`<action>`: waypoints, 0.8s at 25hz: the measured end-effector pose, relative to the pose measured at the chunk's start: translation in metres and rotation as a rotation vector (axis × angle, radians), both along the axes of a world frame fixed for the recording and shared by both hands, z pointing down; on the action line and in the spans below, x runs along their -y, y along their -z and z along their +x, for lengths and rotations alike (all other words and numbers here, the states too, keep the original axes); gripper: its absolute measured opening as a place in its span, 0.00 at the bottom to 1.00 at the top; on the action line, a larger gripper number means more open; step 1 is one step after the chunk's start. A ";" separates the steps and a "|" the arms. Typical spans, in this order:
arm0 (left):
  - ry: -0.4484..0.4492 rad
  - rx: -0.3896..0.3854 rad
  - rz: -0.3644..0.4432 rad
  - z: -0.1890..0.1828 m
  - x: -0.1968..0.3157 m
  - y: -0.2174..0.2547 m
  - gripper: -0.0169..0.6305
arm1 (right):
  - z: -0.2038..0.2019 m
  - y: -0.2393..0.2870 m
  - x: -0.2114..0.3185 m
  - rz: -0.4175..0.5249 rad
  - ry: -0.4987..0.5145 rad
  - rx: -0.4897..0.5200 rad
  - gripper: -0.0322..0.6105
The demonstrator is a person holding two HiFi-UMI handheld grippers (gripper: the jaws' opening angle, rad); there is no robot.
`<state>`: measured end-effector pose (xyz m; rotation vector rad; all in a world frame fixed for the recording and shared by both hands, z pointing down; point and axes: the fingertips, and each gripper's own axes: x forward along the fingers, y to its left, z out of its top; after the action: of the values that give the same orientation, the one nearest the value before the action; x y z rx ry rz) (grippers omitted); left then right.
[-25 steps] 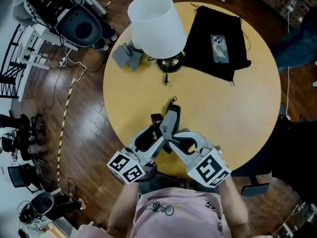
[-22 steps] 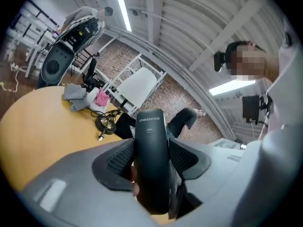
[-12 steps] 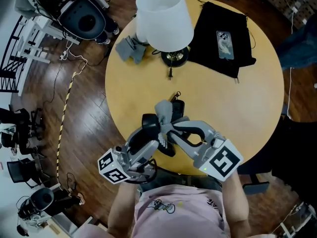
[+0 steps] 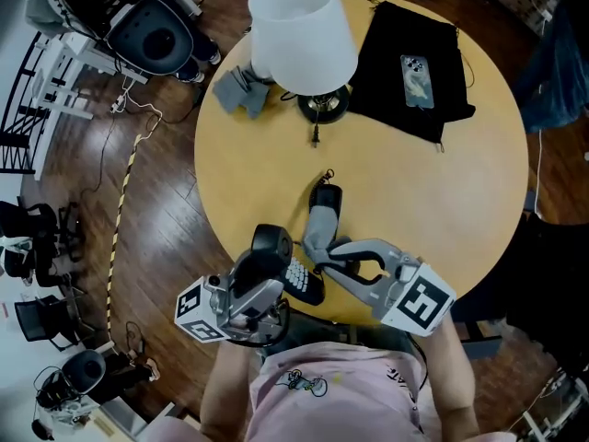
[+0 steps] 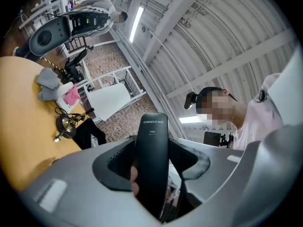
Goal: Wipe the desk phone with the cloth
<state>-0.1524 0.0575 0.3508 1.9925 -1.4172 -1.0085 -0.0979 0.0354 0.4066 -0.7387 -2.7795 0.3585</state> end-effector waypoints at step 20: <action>0.161 -0.106 0.170 -0.105 -0.055 0.029 0.39 | -0.032 -0.131 0.064 0.139 -0.280 -0.356 0.09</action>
<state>-0.2574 0.1125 0.3216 1.9331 -1.4965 -1.3253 -0.1298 -0.0291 0.5379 -0.2241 -2.5328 0.3079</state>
